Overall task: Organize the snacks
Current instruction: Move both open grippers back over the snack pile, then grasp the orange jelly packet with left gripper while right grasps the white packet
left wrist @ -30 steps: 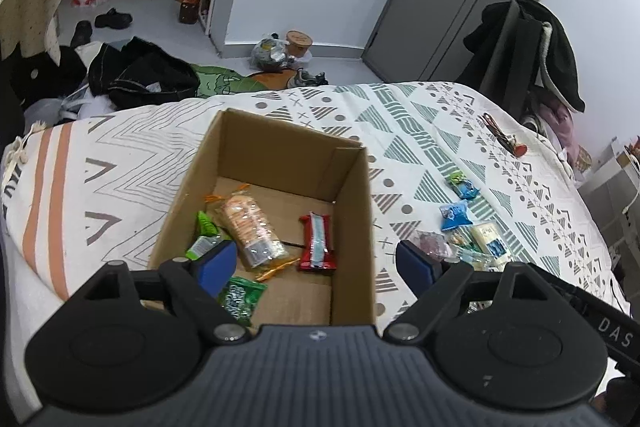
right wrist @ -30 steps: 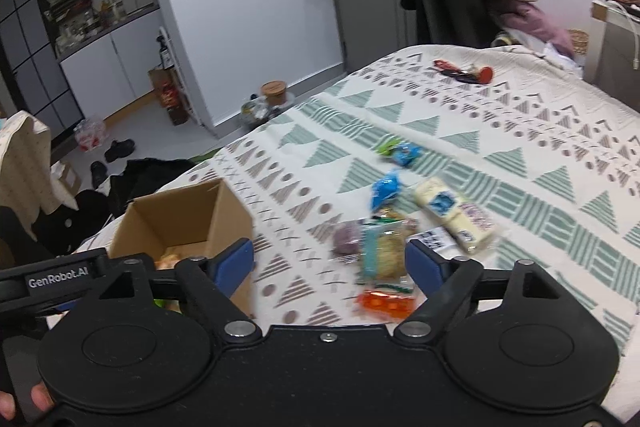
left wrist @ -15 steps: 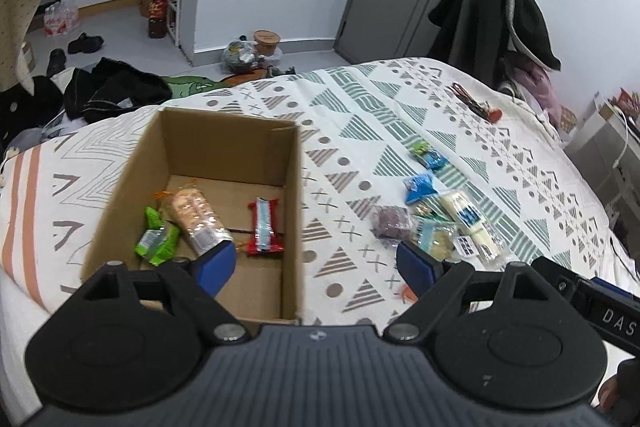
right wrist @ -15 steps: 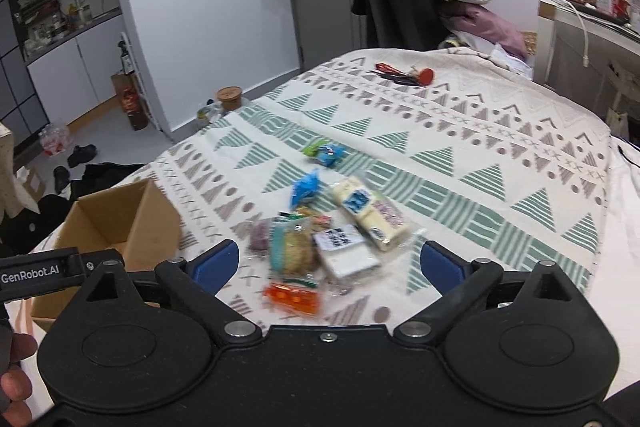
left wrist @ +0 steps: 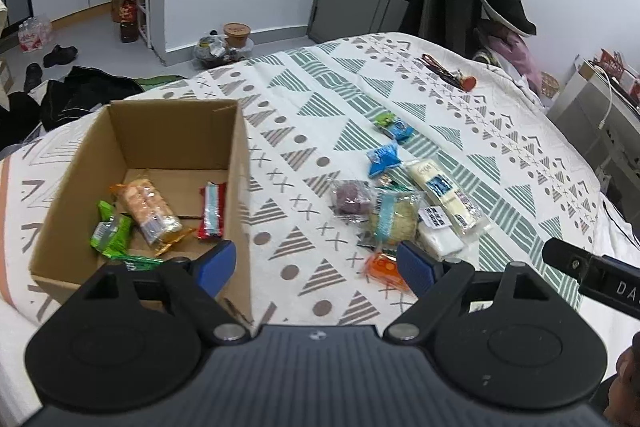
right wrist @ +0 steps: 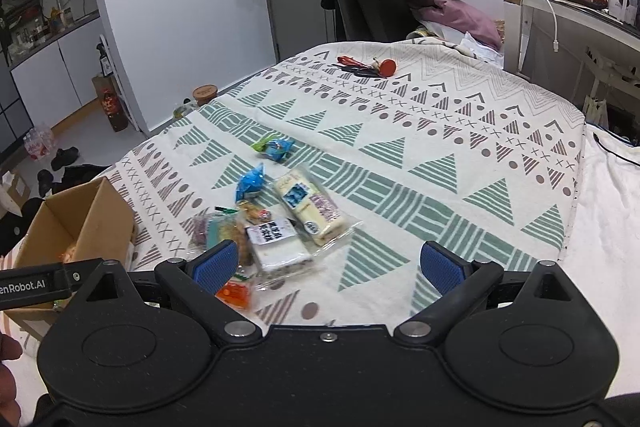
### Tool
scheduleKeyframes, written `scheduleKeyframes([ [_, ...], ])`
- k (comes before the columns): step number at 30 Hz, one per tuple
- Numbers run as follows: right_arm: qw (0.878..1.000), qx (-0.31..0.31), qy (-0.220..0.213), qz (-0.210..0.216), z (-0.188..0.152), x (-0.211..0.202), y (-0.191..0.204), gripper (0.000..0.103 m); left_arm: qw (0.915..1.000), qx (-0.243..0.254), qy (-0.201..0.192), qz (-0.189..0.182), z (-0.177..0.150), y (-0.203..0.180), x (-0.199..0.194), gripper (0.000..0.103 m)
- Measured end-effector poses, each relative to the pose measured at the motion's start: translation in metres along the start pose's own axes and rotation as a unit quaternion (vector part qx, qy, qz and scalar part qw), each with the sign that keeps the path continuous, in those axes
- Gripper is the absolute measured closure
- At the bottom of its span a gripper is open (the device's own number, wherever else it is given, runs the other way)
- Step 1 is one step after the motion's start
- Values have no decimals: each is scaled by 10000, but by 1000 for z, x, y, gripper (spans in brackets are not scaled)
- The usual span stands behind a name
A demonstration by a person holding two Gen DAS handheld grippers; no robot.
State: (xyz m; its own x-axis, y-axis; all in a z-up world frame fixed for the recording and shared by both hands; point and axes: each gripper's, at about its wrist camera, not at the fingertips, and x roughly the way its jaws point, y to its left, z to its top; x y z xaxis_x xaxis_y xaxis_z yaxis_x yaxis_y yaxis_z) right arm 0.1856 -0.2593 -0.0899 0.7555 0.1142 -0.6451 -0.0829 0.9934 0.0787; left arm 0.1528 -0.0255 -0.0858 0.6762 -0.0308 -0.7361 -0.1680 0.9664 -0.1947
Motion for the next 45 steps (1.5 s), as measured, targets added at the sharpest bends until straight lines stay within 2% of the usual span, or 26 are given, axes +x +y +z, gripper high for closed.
scheduleKeyframes([
  [9,9995,70,254,185,-10,18,-18,4,9995,285,78,98,-8,-19,16,18],
  [18,9974,203,368,579,-12,43,-23,5,9992,247,279,-129,-9,-37,50,20],
  [24,9947,477,508,753,-12,64,-35,16,9989,50,450,-139,-8,-49,74,28],
  [33,9888,928,694,937,-13,85,-53,16,9979,3,638,130,-9,-67,109,30],
  [41,9859,951,817,1105,-13,98,-52,17,9955,8,900,291,-20,-61,122,30],
  [43,9859,906,831,1137,-13,100,-50,18,9953,-13,927,295,-22,-58,122,36],
  [45,9863,823,846,1153,-12,104,-47,20,9956,2,900,254,-23,-55,121,50],
])
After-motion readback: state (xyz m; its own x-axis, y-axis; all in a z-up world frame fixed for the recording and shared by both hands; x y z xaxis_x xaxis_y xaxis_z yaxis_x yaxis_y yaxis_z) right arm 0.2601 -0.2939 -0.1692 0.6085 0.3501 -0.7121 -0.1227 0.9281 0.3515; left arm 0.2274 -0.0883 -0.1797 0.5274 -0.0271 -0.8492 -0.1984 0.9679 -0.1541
